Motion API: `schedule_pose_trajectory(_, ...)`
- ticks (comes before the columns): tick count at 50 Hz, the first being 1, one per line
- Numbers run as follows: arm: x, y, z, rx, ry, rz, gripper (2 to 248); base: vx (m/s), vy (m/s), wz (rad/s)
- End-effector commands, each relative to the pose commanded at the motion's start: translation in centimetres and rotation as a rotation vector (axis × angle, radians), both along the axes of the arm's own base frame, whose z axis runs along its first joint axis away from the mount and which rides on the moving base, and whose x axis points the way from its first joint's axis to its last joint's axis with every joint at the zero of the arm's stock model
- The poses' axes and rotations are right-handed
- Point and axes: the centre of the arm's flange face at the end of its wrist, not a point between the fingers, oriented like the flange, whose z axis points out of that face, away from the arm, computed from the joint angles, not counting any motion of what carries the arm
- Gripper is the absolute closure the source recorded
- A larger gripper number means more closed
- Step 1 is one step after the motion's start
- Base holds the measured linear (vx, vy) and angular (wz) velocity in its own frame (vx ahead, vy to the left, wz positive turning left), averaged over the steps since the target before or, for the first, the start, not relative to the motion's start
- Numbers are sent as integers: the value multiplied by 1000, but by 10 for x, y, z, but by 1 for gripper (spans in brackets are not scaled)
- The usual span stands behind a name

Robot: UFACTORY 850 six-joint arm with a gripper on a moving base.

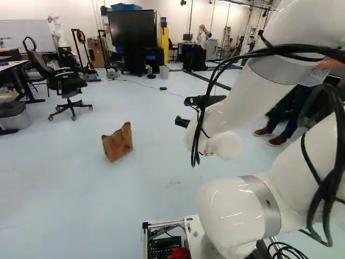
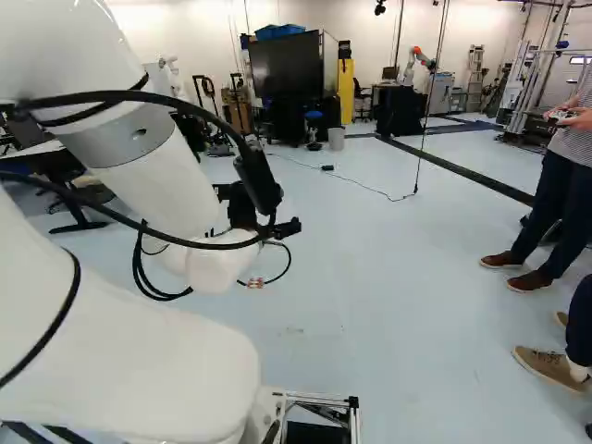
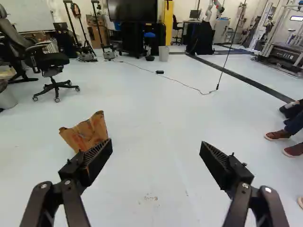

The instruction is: Pick up the grocery bag from the ground

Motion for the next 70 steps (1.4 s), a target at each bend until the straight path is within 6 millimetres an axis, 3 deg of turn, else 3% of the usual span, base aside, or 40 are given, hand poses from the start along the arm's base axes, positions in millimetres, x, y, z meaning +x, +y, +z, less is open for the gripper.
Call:
schedule_pose_trajectory(43, 0, 0, 0, 0, 0, 0, 3, 258, -21, -10)
schedule_pose_trajectory(70, 0, 0, 0, 0, 0, 0, 3, 189, 70, 316)
